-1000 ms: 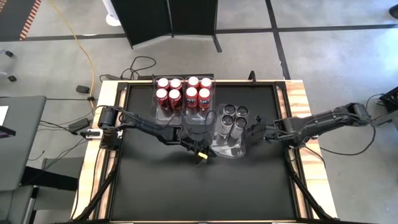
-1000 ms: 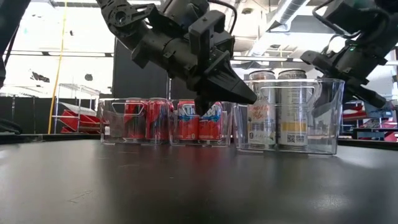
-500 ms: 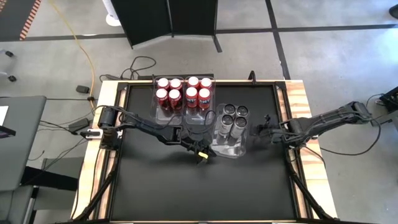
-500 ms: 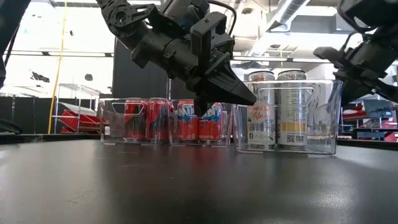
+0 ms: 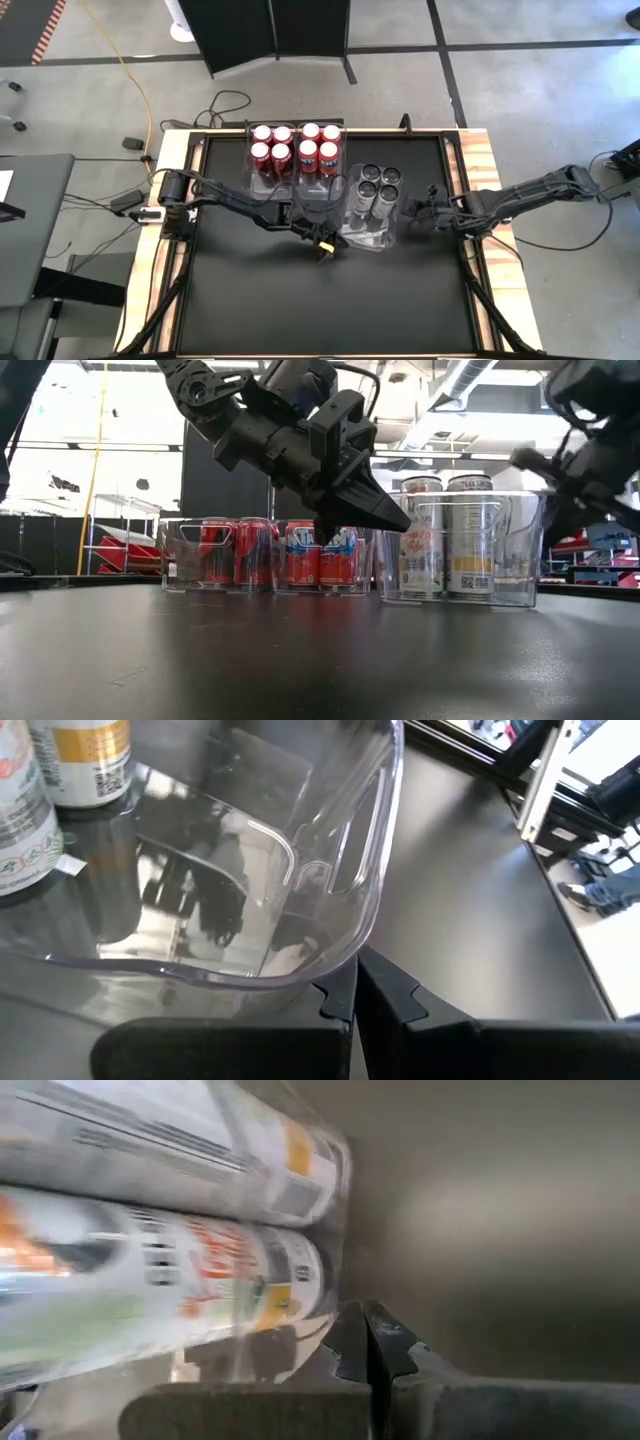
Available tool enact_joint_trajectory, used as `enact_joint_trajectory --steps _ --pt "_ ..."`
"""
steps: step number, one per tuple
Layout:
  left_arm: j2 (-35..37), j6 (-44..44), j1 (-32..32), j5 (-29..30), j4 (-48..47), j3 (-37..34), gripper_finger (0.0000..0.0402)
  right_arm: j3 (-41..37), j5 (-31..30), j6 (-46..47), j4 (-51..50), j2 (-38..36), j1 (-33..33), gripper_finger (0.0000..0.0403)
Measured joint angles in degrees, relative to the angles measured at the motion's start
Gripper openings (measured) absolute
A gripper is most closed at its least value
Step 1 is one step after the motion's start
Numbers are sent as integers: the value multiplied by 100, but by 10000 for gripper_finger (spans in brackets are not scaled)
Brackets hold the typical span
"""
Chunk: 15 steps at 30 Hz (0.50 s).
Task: Sort soda cans
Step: Move the bottom transparent bin to the top right of the table
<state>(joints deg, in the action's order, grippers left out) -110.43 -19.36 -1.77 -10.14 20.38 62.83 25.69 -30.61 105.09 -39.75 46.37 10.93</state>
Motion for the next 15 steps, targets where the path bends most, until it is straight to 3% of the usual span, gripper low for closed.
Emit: enact_joint_trajectory --steps 3,9,15 --pt "-4 -20 12 85 -2 0 0 -397 230 95 349 -133 -141 1" --pt "-7 -97 12 83 -50 0 0 -1185 371 113 2102 -411 -261 1" --pt "-7 -89 33 104 -78 0 0 -1231 356 -27 2106 -404 -591 0"
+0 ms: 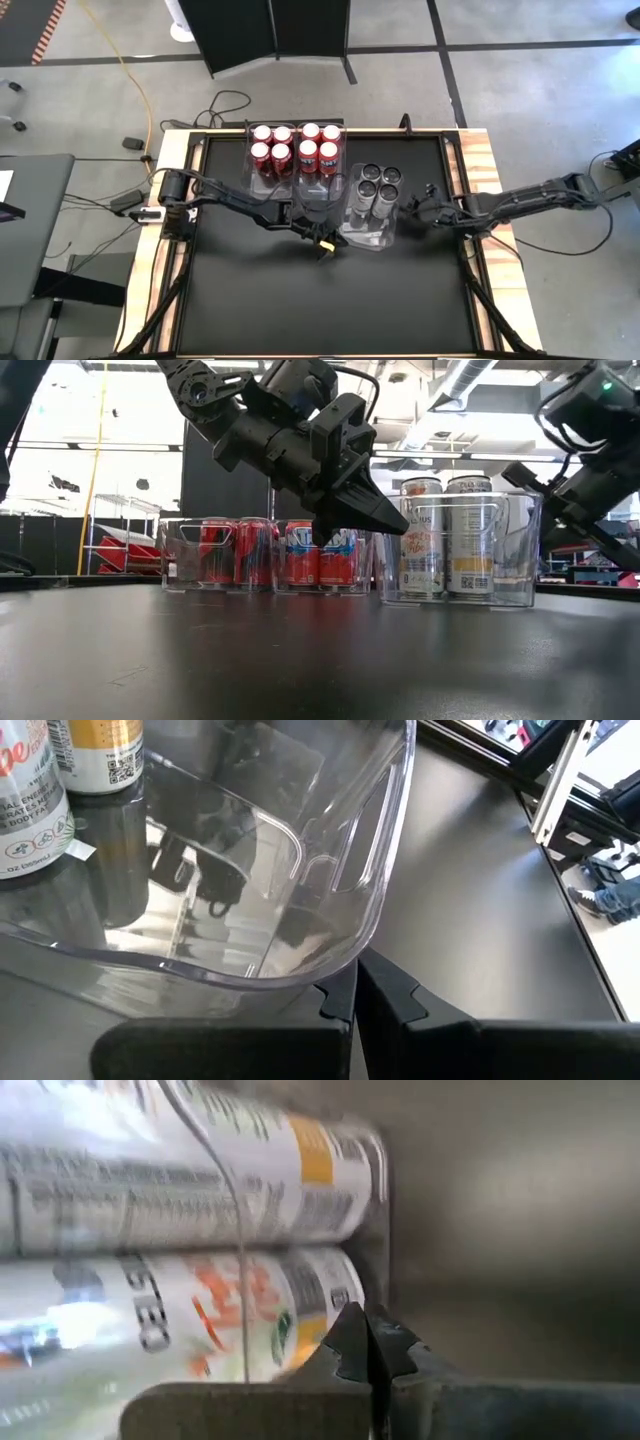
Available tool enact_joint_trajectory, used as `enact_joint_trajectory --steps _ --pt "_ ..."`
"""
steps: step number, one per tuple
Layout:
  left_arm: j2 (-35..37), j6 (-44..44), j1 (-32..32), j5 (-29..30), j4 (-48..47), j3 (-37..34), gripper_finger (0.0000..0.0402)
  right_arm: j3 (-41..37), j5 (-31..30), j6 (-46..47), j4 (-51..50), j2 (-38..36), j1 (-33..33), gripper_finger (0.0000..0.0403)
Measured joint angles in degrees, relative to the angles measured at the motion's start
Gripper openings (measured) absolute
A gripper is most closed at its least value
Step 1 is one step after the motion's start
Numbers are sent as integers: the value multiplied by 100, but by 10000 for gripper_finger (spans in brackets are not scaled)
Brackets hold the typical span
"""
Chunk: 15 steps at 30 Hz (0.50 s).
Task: Sort soda cans
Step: Move the bottom transparent bin to the top right of the table
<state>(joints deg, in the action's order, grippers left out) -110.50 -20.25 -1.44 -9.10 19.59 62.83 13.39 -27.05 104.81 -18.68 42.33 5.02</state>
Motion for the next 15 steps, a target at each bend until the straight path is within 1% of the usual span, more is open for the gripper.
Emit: enact_joint_trajectory --steps 5,10,15 --pt "-11 94 137 120 -12 0 0 0 110 -407 129 -1 -543 0" --pt "-13 95 337 291 -55 2 0 0 570 -996 431 2 -1311 0" --pt "-20 21 441 288 -68 2 0 0 1265 -1537 616 2 -2187 0"
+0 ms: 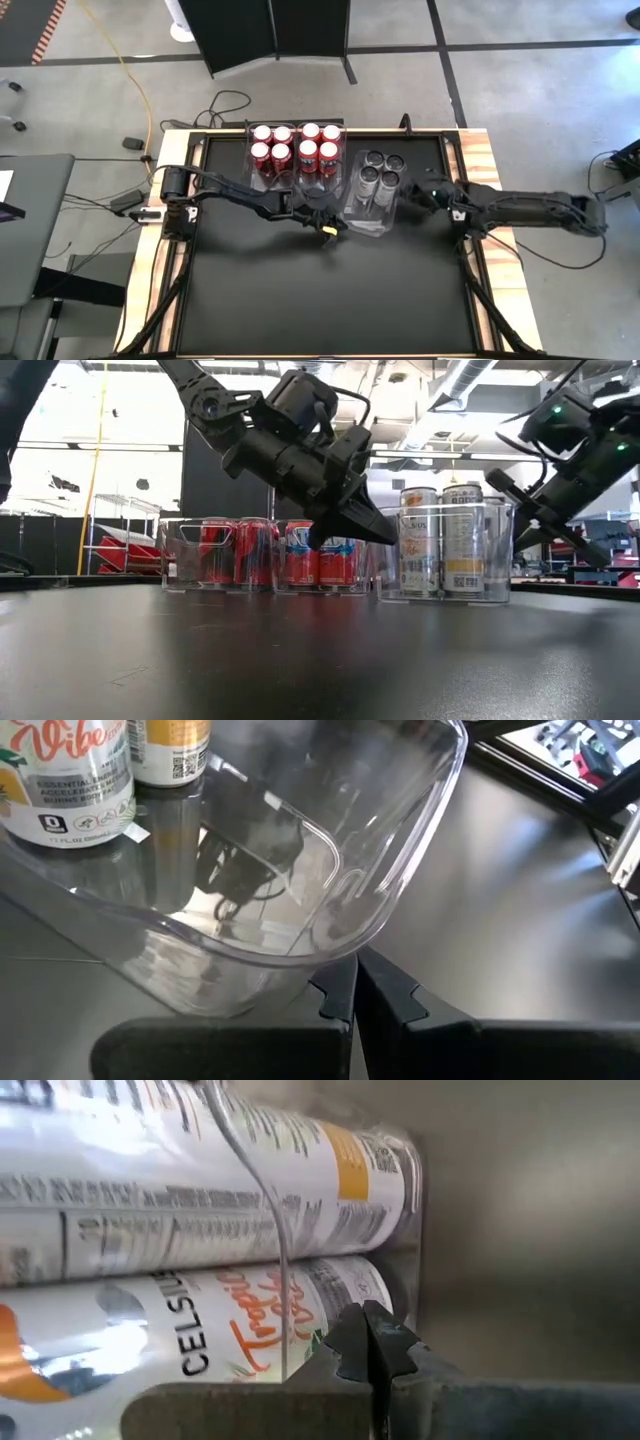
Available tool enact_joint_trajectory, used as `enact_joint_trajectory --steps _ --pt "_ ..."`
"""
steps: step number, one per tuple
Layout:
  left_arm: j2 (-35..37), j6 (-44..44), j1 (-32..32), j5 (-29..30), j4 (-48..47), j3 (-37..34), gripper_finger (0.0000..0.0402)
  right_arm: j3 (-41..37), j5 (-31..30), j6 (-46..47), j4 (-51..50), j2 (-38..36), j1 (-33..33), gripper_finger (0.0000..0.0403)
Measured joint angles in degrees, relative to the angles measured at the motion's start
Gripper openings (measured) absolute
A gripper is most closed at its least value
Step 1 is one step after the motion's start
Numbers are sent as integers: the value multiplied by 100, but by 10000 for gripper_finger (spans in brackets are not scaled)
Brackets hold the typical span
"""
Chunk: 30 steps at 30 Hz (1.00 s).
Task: Sort soda cans
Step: Move the bottom transparent bin to the top right of the table
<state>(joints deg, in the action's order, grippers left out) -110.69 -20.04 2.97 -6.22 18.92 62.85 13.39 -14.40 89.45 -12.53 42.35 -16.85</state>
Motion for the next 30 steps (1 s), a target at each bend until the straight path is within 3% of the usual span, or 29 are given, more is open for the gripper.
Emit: enact_joint_trajectory --steps 14,30 --pt "-7 -111 -7 -34 -20 0 0 0 1425 -1034 952 305 -2025 0" --pt "-7 -251 23 338 -15 0 0 0 1747 -901 2706 1655 -2411 0"
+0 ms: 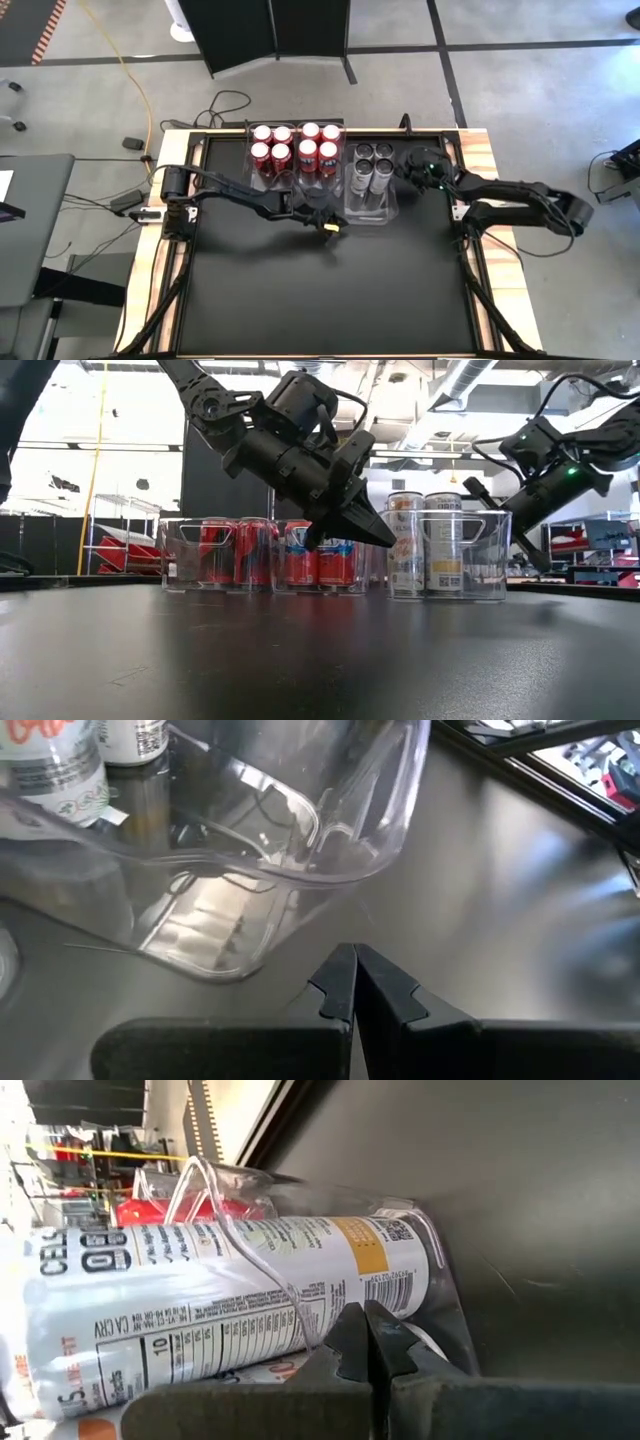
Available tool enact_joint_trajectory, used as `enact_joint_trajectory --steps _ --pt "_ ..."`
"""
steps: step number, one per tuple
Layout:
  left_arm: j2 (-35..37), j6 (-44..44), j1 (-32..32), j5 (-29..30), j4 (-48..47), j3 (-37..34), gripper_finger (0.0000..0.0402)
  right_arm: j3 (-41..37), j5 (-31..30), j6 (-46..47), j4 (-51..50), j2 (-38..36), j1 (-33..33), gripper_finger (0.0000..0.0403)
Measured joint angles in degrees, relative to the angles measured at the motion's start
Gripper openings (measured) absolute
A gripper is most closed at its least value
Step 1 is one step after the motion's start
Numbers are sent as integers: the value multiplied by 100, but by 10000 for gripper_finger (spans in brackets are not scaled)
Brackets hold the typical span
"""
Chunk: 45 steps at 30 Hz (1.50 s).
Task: Sort soda cans
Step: Move the bottom transparent bin to the top right of the table
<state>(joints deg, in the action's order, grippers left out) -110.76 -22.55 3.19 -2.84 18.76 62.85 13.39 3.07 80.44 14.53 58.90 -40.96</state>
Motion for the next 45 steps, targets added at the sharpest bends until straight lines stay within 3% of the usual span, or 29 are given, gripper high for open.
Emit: enact_joint_trajectory --steps 12,21,35,40,45 --pt "0 -101 289 79 -10 0 0 15 171 195 759 525 -330 0" --pt "-9 -290 327 117 -317 -7 0 145 10 -142 606 496 -278 0" --pt "411 -298 141 40 -441 -4 0 177 -1414 -120 -1236 -1325 792 0" --pt "812 -175 140 38 -616 -4 0 177 -1867 -28 -1904 -2098 1534 0" --pt "1380 -55 94 138 -1450 -2 0 177 -2366 96 -2228 -2795 2598 0"
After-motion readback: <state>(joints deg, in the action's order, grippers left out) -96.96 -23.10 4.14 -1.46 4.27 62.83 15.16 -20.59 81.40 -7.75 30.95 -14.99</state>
